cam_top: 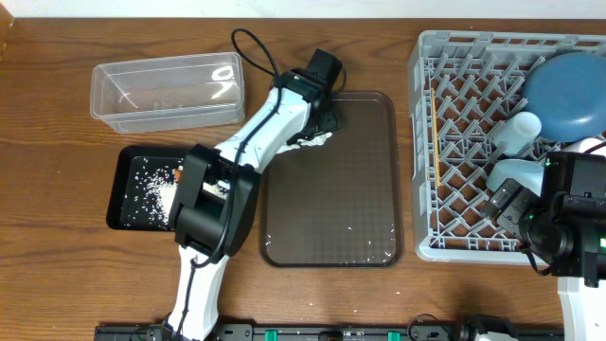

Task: Sort waste into correct bins and load items into the dishwasher rack
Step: 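Grasp the crumpled wrappers on the brown tray with the left gripper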

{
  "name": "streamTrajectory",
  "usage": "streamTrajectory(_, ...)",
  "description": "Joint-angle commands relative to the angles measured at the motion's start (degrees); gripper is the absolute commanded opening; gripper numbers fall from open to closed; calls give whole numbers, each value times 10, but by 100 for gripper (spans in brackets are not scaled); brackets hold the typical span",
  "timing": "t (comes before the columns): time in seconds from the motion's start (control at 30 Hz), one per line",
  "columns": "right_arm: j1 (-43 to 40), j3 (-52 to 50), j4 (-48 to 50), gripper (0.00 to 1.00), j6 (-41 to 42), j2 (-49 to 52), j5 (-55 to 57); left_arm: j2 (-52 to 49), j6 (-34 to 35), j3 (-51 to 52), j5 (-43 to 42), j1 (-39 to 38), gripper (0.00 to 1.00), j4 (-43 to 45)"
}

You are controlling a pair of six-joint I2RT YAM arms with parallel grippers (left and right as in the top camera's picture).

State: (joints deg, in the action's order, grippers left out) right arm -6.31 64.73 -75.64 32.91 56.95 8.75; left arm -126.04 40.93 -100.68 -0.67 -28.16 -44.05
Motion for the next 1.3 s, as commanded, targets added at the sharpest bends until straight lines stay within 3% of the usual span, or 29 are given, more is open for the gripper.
streamTrajectory(0.0, -6, 0, 0, 99, 9, 0, 2, -12, 5, 3, 18, -10, 72, -2)
streamTrajectory(0.27, -6, 0, 0, 99, 9, 0, 2, -38, 18, 3, 29, -5, 72, 3)
streamTrajectory(0.37, -6, 0, 0, 99, 9, 0, 2, -36, 18, 3, 29, -3, 67, 4)
streamTrajectory(0.6, -6, 0, 0, 99, 9, 0, 2, -30, 18, -2, 26, -5, 45, -13)
streamTrajectory(0.73, -6, 0, 0, 99, 9, 0, 2, -12, 18, -5, 2, -6, 21, -33)
streamTrajectory(0.83, -6, 0, 0, 99, 9, 0, 2, 10, 18, -5, -45, -7, 10, -48)
streamTrajectory(1.0, -6, 0, 0, 99, 9, 0, 2, 49, 18, -5, -130, -20, 7, -83)
streamTrajectory(1.27, -6, 0, 0, 99, 9, 0, 2, 119, 18, -5, -182, -45, 6, -159)
